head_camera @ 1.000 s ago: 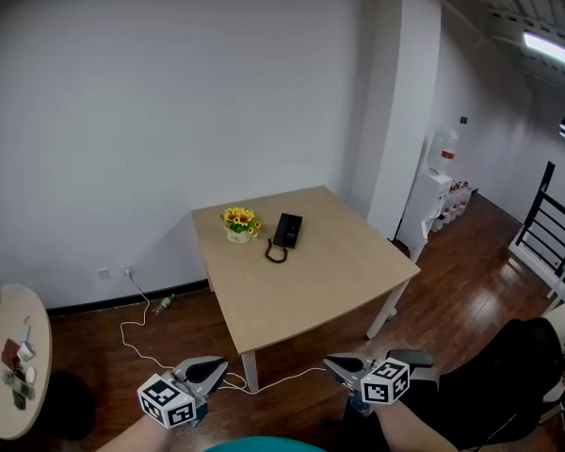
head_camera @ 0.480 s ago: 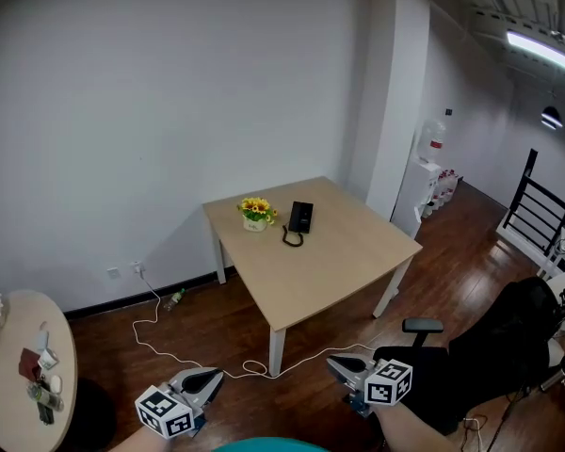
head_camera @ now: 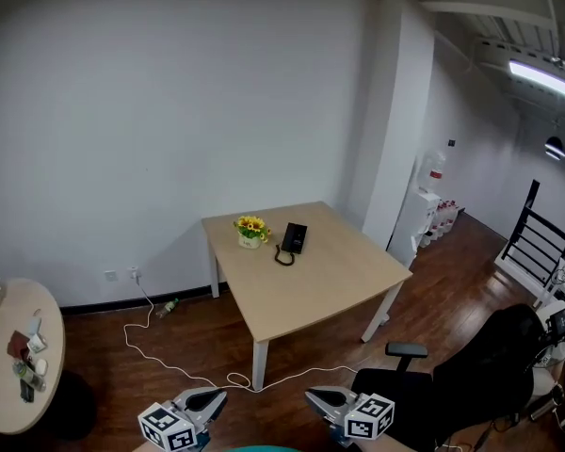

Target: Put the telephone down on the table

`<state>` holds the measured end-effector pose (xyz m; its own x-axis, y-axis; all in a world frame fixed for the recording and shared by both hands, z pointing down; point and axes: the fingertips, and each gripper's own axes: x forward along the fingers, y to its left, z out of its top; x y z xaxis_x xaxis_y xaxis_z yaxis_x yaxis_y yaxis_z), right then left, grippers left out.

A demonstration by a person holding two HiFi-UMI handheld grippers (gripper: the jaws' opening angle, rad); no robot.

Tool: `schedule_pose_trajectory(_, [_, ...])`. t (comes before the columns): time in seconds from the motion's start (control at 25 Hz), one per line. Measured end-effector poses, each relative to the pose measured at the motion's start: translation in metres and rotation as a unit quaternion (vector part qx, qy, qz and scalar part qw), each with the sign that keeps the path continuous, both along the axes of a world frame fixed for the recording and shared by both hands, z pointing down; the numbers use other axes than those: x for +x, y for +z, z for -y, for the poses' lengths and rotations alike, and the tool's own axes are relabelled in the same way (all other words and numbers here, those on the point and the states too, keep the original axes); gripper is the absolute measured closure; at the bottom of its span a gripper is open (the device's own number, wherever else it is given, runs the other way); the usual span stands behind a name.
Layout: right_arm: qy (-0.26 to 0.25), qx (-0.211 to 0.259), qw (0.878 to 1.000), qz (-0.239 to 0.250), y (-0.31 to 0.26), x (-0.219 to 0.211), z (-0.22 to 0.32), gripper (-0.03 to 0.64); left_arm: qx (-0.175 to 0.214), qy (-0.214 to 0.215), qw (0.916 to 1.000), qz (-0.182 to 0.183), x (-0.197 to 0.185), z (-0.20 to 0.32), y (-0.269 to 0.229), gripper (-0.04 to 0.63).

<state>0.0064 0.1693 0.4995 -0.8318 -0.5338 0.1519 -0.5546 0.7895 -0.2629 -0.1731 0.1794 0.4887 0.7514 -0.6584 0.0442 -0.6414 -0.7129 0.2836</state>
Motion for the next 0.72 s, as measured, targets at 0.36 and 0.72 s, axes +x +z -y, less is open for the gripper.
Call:
schedule_pose_trajectory(0.36, [-0.006, 0.008, 1.0, 0.002, -0.002, 0.018, -0.003, 0.617, -0.001, 0.009, 0.9999, -0.006, 0.029, -0.011, -0.004, 0.591])
schedule_pose_trajectory(0.72, [-0.011, 0.016, 1.0, -0.004, -0.004, 0.009, 0.006, 0.617, -0.002, 0.005, 0.9999, -0.009, 0.021, 0.001, -0.004, 0.592])
